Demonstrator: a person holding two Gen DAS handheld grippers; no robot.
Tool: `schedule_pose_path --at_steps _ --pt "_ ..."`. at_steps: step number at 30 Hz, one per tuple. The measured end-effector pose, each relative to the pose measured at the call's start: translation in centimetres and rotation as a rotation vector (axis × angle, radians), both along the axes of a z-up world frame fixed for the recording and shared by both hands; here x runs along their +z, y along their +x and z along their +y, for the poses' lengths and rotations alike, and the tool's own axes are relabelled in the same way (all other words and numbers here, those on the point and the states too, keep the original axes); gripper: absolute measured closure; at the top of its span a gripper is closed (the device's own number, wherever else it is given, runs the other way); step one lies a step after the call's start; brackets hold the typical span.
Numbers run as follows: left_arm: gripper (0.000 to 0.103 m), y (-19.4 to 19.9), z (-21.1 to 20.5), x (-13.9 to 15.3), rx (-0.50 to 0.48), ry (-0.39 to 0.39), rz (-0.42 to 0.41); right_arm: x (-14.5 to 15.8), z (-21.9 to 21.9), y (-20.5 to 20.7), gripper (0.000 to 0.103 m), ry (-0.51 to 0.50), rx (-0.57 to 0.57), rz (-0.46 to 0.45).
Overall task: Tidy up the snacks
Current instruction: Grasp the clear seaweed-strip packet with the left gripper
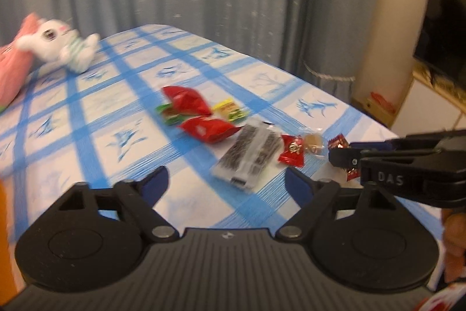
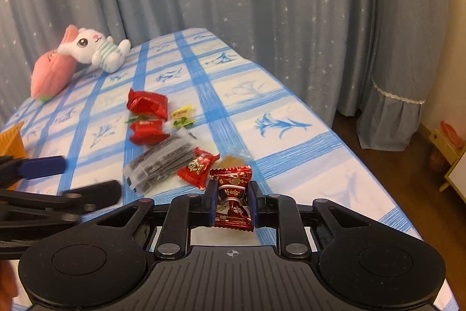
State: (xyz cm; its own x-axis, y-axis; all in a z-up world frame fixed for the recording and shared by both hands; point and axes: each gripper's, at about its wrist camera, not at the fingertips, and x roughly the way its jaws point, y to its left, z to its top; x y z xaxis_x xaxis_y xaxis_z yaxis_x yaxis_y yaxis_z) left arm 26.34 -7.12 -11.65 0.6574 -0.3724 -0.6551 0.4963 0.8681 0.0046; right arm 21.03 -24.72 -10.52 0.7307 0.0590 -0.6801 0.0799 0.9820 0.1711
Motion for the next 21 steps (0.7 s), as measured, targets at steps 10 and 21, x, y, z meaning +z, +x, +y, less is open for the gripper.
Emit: schedule_pose_path --at_steps 10,21 --pt "0.052 3.1 -1.7 -2.0 -0.068 0.028 0.044 0.1 -1.3 0.3 0.081 0.035 -0.033 0.005" --pt "0.066 -3.2 1.3 -1.0 0.117 0.048 0.125 0.1 0.1 -0.3 0.081 0.066 0.023 0.008"
